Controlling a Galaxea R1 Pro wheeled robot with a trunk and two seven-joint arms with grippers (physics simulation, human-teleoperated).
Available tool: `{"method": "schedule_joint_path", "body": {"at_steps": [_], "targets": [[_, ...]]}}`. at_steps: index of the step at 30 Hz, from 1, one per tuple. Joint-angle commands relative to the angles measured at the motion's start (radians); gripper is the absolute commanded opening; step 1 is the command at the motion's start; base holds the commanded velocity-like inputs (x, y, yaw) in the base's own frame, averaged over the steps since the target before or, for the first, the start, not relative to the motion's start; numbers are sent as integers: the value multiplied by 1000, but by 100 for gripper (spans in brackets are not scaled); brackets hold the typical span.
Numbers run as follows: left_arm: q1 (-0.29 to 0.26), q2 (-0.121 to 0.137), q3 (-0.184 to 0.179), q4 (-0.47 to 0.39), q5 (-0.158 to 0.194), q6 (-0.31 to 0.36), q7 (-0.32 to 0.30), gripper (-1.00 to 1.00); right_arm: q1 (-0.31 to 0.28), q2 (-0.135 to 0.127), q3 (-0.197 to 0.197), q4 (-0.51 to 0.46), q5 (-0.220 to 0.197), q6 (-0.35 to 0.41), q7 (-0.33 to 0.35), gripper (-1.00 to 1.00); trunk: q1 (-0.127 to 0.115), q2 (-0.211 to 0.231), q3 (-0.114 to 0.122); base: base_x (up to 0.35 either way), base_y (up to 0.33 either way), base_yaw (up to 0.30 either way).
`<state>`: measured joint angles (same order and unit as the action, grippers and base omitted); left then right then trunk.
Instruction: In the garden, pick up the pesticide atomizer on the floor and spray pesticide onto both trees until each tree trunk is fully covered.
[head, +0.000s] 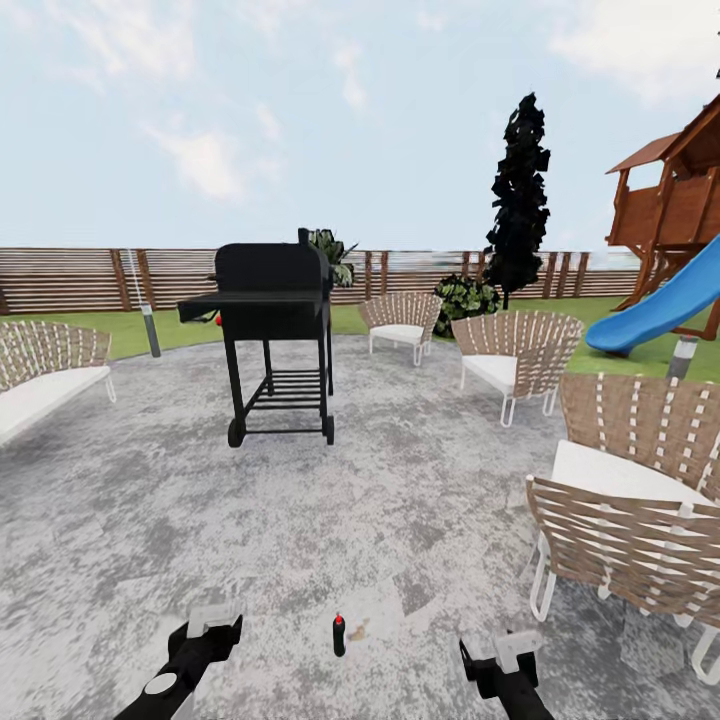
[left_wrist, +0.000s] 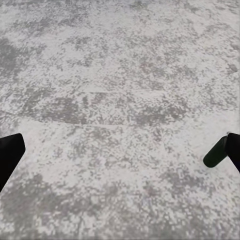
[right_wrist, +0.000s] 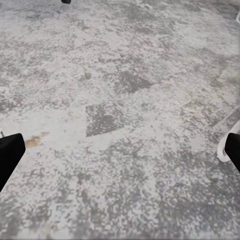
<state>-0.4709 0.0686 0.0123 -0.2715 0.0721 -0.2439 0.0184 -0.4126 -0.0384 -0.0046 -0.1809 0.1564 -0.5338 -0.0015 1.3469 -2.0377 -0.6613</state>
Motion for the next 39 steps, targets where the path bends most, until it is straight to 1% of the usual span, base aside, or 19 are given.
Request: {"method": "schedule_joint_path", "body": {"at_steps": [1, 11, 14, 15, 16, 17, 18, 20, 22, 23, 26, 27, 30, 39], "targets": [[0, 0, 0, 0, 0, 0, 0, 100, 0, 0, 0, 0, 0, 0, 0, 100, 4, -7, -4, 0, 0, 0], [0, 1, 0, 0, 0, 0, 0, 100, 0, 0, 0, -8, 0, 0, 2, 100, 42, -77, -46, 0, 0, 0], [0, 2, 0, 0, 0, 0, 0, 100, -1, 1, 1, -65, 0, 4, 3, 100, 54, -98, -56, 0, 0, 0], [0, 1, 0, 0, 0, 0, 0, 100, -1, 2, 1, -109, 0, 11, 3, 100, 58, -105, -59, 0, 0, 0], [0, 1, 0, 0, 0, 0, 0, 100, -1, 3, 1, -189, -1, 37, 1, 100, 61, -112, -62, 0, 0, 0], [0, 1, 0, 0, 0, 0, 0, 100, -2, 3, 1, -246, -1, 71, 2, 100, 65, -119, -66, 0, 0, 0], [0, 1, 0, 0, 0, 0, 0, 100, -2, 3, 1, -273, -1, 92, 2, 100, 69, -126, -69, 0, 0, 0], [0, 0, 0, 0, 0, 0, 0, 100, -2, 6, 2, -373, -2, 197, 3, 100, 77, -140, -75, 0, 0, 0], [0, 1, 0, 0, 0, 0, 0, 100, -2, 12, 3, -452, -2, 310, 4, 100, 84, -154, -81, 0, 0, 0], [0, 1, 0, 0, 1, 0, 0, 100, -2, 14, 2, -477, -2, 358, 4, 100, 88, -161, -84, 0, 0, 0], [0, 1, 0, 0, 1, 0, 0, 100, -1, 15, 2, -481, 0, 377, 5, 100, 100, -182, -94, 0, 0, 0], [0, 2, 0, 0, 1, 0, 0, 100, -1, 15, 2, -463, 0, 379, 6, 100, 104, -189, -97, 0, 0, 0], [0, 1, 0, 0, 1, 0, 0, 100, -2, 15, 3, -444, -1, 379, 5, 100, 115, -210, -106, 0, 0, 0], [0, 0, 0, 0, 2, 0, 0, 100, -2, 15, 2, -443, -2, 380, 5, 100, 150, -273, -137, 0, 0, 0]]}}
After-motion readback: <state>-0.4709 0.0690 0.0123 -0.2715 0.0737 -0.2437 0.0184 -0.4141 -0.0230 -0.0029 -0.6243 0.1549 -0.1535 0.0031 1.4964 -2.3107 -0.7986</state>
